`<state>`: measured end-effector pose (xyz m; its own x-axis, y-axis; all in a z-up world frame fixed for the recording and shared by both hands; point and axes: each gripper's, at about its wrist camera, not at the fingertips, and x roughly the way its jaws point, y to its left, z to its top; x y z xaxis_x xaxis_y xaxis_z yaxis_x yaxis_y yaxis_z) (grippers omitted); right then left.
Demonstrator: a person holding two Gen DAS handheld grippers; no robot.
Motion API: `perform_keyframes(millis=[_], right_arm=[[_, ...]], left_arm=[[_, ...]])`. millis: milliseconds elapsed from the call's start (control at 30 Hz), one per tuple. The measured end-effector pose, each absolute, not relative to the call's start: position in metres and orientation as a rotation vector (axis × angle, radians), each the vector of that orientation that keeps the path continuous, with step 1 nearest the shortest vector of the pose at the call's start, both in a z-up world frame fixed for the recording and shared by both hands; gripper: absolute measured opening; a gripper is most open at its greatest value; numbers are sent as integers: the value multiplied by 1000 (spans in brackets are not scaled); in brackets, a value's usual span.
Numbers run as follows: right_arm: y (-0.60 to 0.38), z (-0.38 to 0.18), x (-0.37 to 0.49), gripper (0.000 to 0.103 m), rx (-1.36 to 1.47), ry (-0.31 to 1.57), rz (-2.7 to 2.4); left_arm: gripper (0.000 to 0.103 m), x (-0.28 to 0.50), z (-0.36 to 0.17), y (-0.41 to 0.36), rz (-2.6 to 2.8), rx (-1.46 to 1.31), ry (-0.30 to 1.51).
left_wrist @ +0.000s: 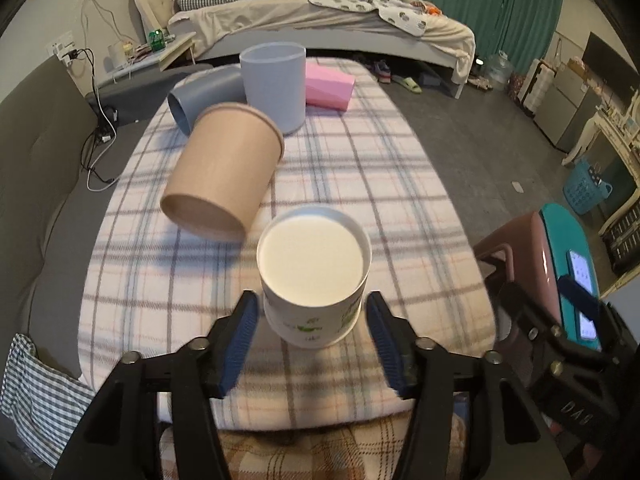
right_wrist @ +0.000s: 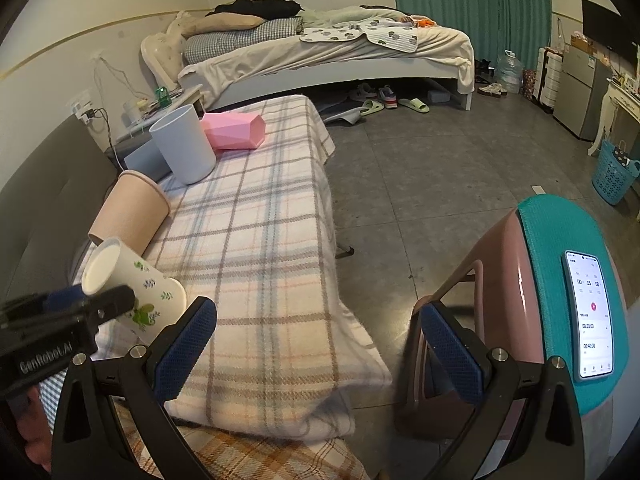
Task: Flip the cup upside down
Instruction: 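Rotate the white cup rim-down with the left gripper and set it on the cloth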
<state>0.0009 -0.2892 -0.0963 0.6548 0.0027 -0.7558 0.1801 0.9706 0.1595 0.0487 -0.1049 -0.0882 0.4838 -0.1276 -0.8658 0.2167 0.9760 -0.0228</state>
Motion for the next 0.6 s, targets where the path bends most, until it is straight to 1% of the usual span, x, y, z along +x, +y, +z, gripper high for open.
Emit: perform_keyframes(millis=[33,167,200,333,600], right_arm=[[-289,-95,1,103,230,853,-101],[-285,-86,-4,103,223,838,-101],[-284,-82,-6,103,218,829,-102],[-278,-64,-15,103,206,797,-103],[-256,-19,-46,103,172,706,-86]], left_arm=[[68,48,-89,-104,-205,97,1048],[70,41,-84,-102,-212,75,1034],[72,38,-79,-102,-215,72,1023],[73,26,-60,-99,-229,75,966],[73,-8,-2,-75,-225,29,802]])
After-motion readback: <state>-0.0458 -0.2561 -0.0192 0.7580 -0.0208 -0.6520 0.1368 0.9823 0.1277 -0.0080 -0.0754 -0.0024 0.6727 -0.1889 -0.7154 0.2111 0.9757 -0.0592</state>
